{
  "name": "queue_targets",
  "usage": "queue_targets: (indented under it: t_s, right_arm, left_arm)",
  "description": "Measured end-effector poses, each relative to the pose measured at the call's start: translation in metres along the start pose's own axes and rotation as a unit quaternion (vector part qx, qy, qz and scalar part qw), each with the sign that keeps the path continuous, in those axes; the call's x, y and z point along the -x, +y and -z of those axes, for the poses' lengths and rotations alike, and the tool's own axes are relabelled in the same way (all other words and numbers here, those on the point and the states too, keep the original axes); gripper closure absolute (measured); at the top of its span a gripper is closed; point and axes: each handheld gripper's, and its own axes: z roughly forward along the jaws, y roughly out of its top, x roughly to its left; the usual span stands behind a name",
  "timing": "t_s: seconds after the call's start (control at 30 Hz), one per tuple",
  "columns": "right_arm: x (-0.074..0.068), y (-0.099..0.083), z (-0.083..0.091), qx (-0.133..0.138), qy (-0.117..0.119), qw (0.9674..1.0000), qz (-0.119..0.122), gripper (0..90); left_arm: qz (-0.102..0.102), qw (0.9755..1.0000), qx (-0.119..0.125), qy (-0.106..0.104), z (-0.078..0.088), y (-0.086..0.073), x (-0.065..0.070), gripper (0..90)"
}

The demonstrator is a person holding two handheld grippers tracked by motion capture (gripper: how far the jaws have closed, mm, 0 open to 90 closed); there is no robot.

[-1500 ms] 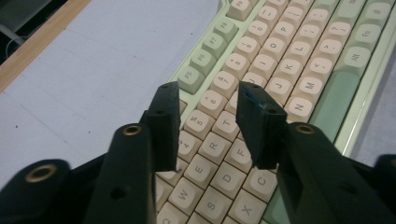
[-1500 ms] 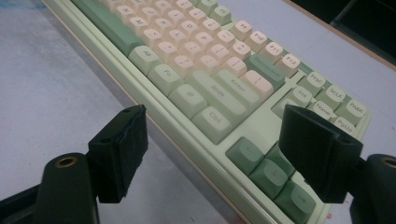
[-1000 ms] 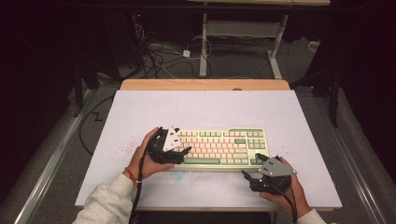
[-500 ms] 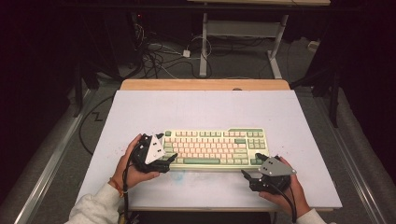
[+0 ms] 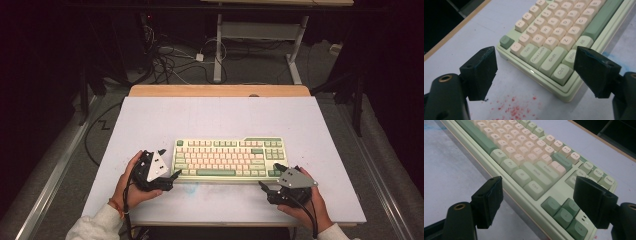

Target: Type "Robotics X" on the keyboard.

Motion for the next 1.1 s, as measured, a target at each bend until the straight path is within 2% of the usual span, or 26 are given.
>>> queue_targets:
  t_s: [0.17, 0.37, 0.5, 0.6, 0.7, 0.9, 1.1]
  right_arm:
    - [0.000, 0.000, 0.000, -0.001, 0.001, 1.0000, 0.000, 24.3]
    - [0.000, 0.000, 0.000, -0.002, 0.000, 1.0000, -0.001, 24.3]
    - [0.000, 0.001, -0.002, 0.000, -0.002, 1.0000, -0.003, 24.9]
    - [0.001, 0.003, -0.003, 0.002, -0.003, 1.0000, -0.009, 26.8]
    - [0.003, 0.007, -0.004, 0.011, 0.006, 0.9997, -0.019, 29.2]
    - [0.007, 0.017, -0.007, 0.020, 0.017, 0.9994, -0.021, 35.7]
    - [0.013, 0.030, -0.014, 0.023, 0.048, 0.9982, -0.026, 46.4]
  left_arm:
    - [-0.002, 0.9999, -0.010, 0.000, 0.001, -0.005, 0.002, 18.1]
    - [0.006, 0.9999, -0.014, 0.001, 0.004, -0.011, 0.001, 18.1]
    - [0.018, 0.9997, -0.011, 0.007, 0.006, -0.016, 0.002, 18.2]
    - [0.027, 0.9995, -0.018, -0.003, 0.005, -0.020, 0.005, 18.3]
    - [0.025, 0.9994, -0.023, -0.008, 0.004, -0.021, 0.007, 18.4]
    - [0.024, 0.9992, -0.029, -0.007, 0.006, -0.022, 0.007, 18.3]
    - [0.027, 0.9991, -0.030, -0.010, 0.006, -0.023, 0.006, 18.3]
